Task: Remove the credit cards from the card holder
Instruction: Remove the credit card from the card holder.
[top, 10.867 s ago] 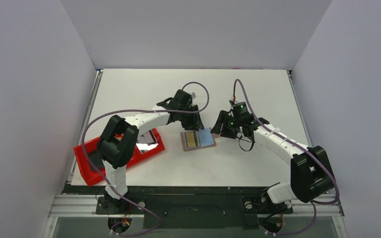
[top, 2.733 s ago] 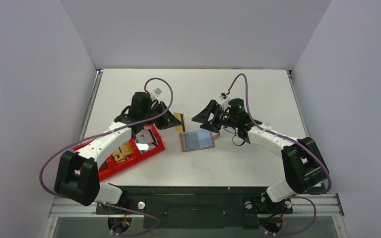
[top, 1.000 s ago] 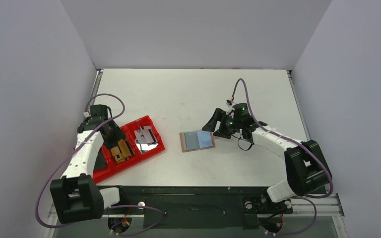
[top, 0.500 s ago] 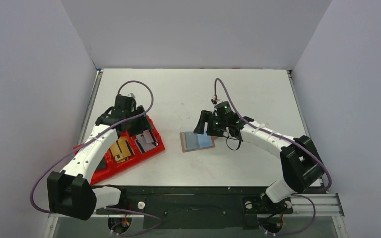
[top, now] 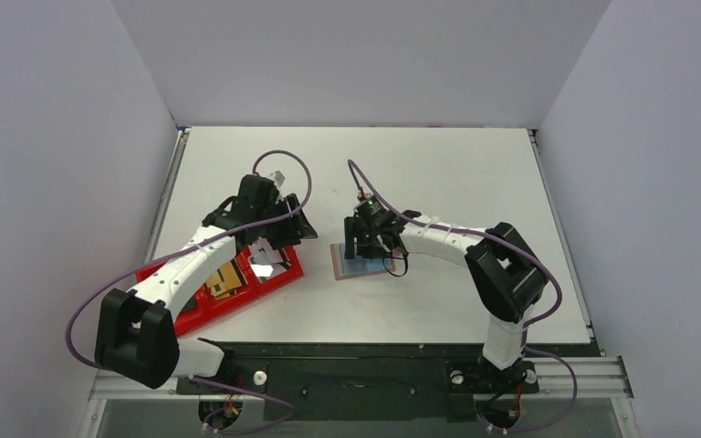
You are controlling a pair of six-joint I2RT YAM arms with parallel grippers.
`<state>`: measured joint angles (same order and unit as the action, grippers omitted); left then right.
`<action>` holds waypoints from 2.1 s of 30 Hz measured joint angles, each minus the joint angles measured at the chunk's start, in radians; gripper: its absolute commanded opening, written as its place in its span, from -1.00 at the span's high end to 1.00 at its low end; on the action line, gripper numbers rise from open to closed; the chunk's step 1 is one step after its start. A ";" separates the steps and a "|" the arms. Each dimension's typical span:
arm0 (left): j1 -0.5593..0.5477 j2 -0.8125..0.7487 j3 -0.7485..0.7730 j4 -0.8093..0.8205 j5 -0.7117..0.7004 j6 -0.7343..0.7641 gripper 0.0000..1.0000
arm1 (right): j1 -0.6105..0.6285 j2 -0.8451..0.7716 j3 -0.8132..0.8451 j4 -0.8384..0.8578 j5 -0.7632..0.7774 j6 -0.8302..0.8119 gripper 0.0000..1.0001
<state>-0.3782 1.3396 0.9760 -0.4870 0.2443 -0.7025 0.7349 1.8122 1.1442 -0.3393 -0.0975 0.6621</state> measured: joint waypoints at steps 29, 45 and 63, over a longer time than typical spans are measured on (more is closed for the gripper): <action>-0.048 0.103 -0.039 0.096 0.054 -0.027 -0.01 | 0.065 0.085 0.073 -0.014 0.135 -0.003 0.42; -0.109 0.270 -0.037 0.182 0.093 -0.060 0.07 | -0.056 0.044 -0.089 0.220 -0.099 0.024 0.84; -0.153 0.468 0.050 0.305 0.138 -0.107 0.61 | -0.108 0.040 -0.151 0.323 -0.222 0.037 0.89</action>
<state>-0.5308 1.8072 1.0260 -0.1818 0.3828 -0.8093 0.6270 1.8526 0.9928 -0.0158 -0.3195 0.6994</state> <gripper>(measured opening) 0.264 0.063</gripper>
